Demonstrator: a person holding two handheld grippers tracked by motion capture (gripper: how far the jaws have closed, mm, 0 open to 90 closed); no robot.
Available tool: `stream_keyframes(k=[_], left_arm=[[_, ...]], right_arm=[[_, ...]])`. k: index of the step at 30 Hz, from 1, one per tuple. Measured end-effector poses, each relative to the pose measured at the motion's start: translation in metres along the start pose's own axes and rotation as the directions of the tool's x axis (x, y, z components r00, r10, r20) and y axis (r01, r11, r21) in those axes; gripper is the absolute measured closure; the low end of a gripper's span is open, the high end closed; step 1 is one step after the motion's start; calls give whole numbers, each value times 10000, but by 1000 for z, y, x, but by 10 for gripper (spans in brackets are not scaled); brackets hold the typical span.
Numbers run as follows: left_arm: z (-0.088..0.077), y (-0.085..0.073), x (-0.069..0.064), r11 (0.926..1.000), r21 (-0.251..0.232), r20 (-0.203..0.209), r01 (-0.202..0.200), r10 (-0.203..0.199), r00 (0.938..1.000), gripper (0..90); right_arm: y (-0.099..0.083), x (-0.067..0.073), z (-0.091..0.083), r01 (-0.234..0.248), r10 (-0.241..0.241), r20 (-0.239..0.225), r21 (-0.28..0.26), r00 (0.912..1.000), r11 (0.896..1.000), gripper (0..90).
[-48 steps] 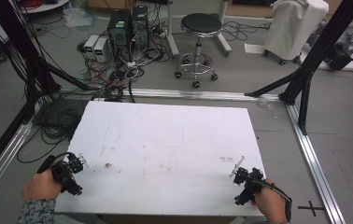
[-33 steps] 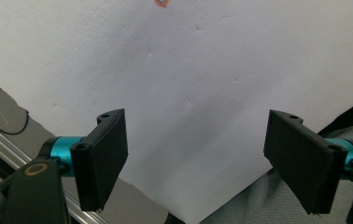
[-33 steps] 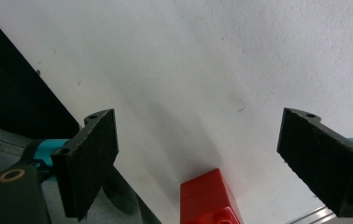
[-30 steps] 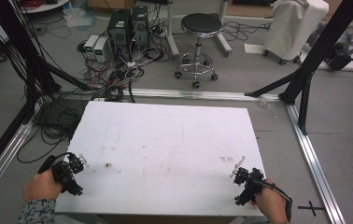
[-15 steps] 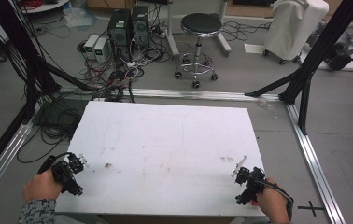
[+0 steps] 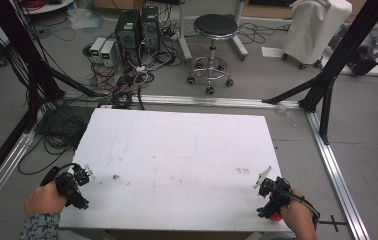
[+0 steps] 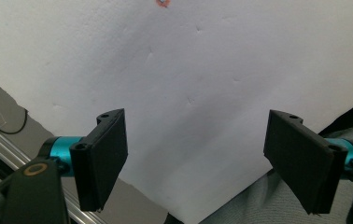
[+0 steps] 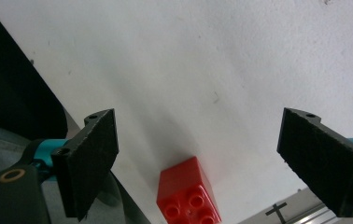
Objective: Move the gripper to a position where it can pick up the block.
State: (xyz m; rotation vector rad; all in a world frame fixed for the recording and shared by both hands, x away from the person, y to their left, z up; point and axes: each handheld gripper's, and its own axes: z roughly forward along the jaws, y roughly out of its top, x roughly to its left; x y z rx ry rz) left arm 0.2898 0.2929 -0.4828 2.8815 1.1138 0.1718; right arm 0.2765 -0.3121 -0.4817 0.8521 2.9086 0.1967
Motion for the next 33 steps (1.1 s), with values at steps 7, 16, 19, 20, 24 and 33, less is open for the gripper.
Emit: stream_keyframes(k=[7, 16, 19, 20, 24, 33], left_arm=[[0, -1, 1, 10000, -18, 9, 43, -43, 10000, 219], [1, -1, 1, 10000, -7, 3, 44, -44, 10000, 219], [1, -1, 1, 10000, -23, 22, 47, -47, 10000, 219], [1, -1, 1, 10000, -22, 3, 47, -47, 10000, 219], [2, -1, 1, 9999, -72, -6, 109, -109, 9999, 219], [2, -1, 1, 10000, 6, -5, 54, -54, 10000, 220]], right_arm=[[-14, -5, -2, 488, -488, 0, 206, 9988, 9986, 119], [-30, -8, -8, 1375, -1375, -4, 151, 9905, 9904, 119], [-35, -7, -7, 2250, -2244, -214, 320, 9743, 9738, 119], [-35, -7, -7, 2250, -2244, -214, 320, 9743, 9738, 119], [-37, -5, -3, 3175, -3153, -478, 482, 9478, 9470, 119], [-41, -4, 11, 4318, -4295, -443, 836, 9020, 8981, 119]])
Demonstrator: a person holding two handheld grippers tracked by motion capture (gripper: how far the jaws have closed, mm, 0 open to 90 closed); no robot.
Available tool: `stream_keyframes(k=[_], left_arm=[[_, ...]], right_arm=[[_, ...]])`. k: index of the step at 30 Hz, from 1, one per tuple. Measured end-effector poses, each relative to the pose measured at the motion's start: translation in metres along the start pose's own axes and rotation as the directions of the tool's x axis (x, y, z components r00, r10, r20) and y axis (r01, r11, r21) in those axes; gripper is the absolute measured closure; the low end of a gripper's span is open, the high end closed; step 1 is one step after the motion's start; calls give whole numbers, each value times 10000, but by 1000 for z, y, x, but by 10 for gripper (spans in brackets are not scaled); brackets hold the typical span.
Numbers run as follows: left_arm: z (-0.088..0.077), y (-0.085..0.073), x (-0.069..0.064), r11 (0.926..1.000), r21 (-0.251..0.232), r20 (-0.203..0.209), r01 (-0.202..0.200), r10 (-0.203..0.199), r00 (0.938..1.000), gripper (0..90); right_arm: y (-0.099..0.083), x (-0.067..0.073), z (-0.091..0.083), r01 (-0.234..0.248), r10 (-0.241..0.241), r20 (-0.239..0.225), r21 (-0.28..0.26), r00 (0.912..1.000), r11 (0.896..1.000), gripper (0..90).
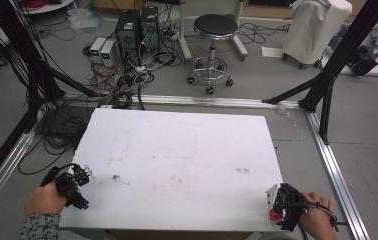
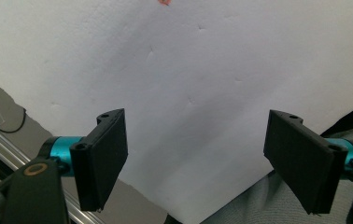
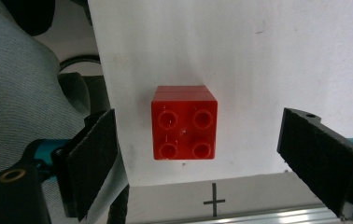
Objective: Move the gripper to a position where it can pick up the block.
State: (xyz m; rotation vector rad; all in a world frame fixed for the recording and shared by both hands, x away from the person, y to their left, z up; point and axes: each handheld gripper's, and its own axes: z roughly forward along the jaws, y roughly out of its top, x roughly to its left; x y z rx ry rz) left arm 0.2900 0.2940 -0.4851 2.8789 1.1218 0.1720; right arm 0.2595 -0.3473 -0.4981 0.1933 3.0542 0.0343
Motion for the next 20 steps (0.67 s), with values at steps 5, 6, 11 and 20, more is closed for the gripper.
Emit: stream_keyframes(k=[5, 6, 11, 20], left_arm=[[1, 0, 0, 10000, 37, 5, -26, 26, 10000, 219], [1, 0, 0, 10000, 29, 3, -28, 28, 10000, 219], [1, 0, 0, 10000, 52, 4, -27, 27, 10000, 219], [2, 0, 1, 10000, -68, 59, 8, -8, 10000, 219]], right_arm=[[-1, 0, 12, -95, 107, -512, 226, 9986, 9997, 119], [-1, 0, 15, -31, 46, -638, 227, 9980, 9997, 119], [0, -1, 18, -6, 19, -607, 221, 9982, 9998, 119], [1, -1, 18, -8, 24, -662, 241, 9978, 9997, 119]])
